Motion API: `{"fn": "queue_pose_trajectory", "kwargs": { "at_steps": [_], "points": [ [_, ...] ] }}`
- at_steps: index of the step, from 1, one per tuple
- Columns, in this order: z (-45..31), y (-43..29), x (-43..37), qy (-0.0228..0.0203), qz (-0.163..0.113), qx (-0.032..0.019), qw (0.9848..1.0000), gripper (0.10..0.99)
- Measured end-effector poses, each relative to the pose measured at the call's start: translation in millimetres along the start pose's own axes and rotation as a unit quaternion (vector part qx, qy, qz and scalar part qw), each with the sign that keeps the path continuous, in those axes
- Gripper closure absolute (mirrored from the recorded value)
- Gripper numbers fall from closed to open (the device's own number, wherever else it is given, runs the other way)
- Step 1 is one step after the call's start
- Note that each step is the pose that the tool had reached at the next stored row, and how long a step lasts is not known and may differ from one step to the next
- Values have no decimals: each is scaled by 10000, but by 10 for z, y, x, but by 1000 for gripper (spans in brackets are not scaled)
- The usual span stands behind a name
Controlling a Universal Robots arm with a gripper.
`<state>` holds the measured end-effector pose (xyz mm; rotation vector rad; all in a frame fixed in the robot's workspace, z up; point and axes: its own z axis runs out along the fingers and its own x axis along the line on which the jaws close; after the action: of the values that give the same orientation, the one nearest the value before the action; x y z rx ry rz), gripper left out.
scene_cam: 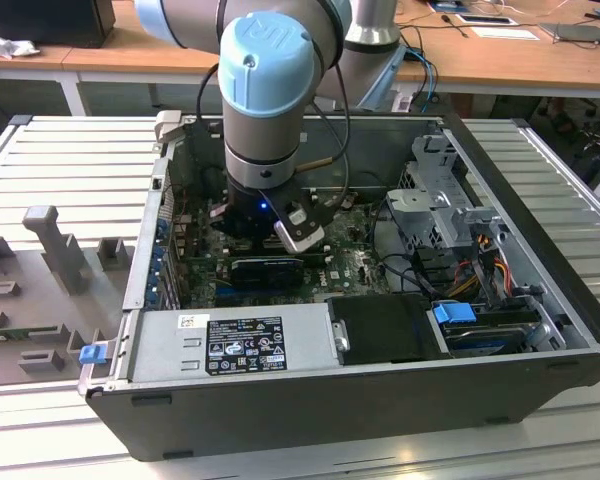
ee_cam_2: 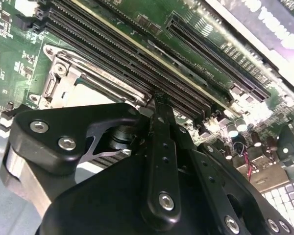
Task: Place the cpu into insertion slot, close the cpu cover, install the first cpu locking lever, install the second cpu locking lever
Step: 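Install the second cpu locking lever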
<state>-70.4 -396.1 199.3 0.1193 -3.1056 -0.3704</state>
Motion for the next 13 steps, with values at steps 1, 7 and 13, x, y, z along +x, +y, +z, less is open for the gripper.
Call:
{"fn": "queue_pose_trajectory", "kwargs": {
  "at_steps": [1,7,13],
  "points": [
    [9,-4,0,0,-1,-11,10000,980],
    [40,-7,8,-20,-13,-243,9997,980],
    [-300,76,10,-12,-10,-242,9997,980]
  ]
}}
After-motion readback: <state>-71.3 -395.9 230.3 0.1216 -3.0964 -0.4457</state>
